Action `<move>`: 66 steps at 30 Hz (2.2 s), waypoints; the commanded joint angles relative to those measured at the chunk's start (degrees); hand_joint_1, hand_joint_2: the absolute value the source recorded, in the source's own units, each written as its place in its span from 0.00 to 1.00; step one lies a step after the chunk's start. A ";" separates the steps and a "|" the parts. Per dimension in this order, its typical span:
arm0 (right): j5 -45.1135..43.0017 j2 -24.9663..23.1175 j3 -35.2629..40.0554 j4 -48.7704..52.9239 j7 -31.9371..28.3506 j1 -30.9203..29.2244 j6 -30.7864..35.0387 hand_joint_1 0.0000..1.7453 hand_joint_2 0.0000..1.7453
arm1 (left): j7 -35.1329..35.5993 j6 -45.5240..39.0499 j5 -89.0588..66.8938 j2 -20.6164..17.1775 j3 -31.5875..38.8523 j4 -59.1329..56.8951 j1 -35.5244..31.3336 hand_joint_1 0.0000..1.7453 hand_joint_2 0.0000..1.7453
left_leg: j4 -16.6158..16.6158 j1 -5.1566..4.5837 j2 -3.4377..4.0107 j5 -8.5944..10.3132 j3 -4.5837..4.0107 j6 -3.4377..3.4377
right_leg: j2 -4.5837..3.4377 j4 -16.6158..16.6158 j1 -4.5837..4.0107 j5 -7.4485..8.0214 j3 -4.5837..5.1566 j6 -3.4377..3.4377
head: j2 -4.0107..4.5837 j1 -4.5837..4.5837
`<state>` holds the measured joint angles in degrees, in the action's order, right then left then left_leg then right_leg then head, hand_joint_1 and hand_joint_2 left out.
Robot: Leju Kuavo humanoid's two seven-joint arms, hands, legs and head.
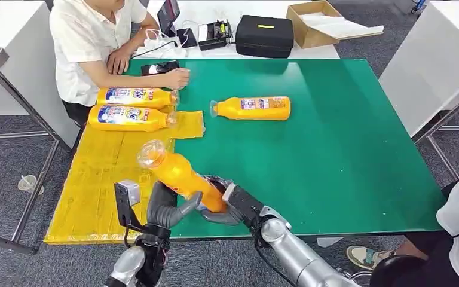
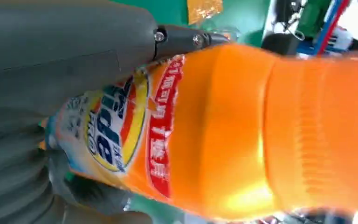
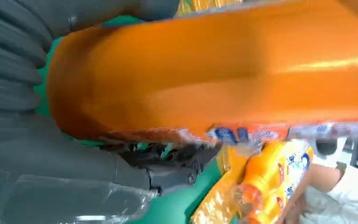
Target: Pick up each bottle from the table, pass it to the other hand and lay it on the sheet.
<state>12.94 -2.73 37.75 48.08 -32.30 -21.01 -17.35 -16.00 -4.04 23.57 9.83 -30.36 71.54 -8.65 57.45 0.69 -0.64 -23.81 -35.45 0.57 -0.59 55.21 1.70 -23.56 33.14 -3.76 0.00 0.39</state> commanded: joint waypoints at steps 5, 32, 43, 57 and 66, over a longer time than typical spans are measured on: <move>1.89 -2.63 8.42 -7.79 -0.99 -5.73 1.33 1.00 1.00 | 2.07 2.49 5.11 -2.76 -1.67 -0.70 -3.29 0.00 1.00 | 0.04 0.04 0.17 -0.12 0.22 -0.02 | -0.05 0.04 -0.09 -0.09 -0.18 0.25 | 0.00 0.00; -1.11 -5.15 4.86 -9.42 0.27 -3.66 6.83 0.00 0.00 | -4.78 -4.47 2.12 -1.13 0.15 4.91 -2.16 1.00 1.00 | 0.03 0.04 -0.01 -0.07 0.13 -0.01 | 0.12 0.00 -0.08 -0.09 -0.12 0.20 | 0.00 -0.02; 7.94 -3.71 -9.46 1.09 -1.47 4.84 50.02 0.00 1.00 | -10.35 -23.93 -20.12 -5.62 3.33 7.23 1.74 1.00 1.00 | -0.08 0.00 -0.01 -0.02 0.12 -0.01 | 0.09 -0.06 -0.02 -0.06 -0.07 0.13 | 0.00 -0.02; 6.24 -4.70 -21.40 16.08 -7.70 10.48 57.35 0.00 0.00 | -10.35 -27.94 -28.31 -6.95 6.05 9.89 4.65 1.00 1.00 | 0.02 0.02 0.07 -0.10 0.11 -0.01 | 0.07 0.01 -0.07 -0.10 -0.07 0.23 | 0.00 -0.02; 6.44 -5.25 -27.57 37.15 -7.70 16.93 57.35 0.00 0.00 | 0.35 -33.41 -71.25 -9.35 12.96 6.86 6.11 0.93 1.00 | 0.01 0.02 -0.03 -0.10 0.11 -0.05 | 0.13 0.03 -0.06 -0.16 -0.10 0.24 | 0.00 -0.02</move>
<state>22.52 -8.22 13.58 73.79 -39.91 -6.72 35.19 -21.91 -38.77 -29.65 3.17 -23.24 81.64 -2.24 57.44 0.70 -0.77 -23.81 -35.59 0.54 -0.50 55.22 1.71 -23.64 33.29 -3.78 0.00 0.37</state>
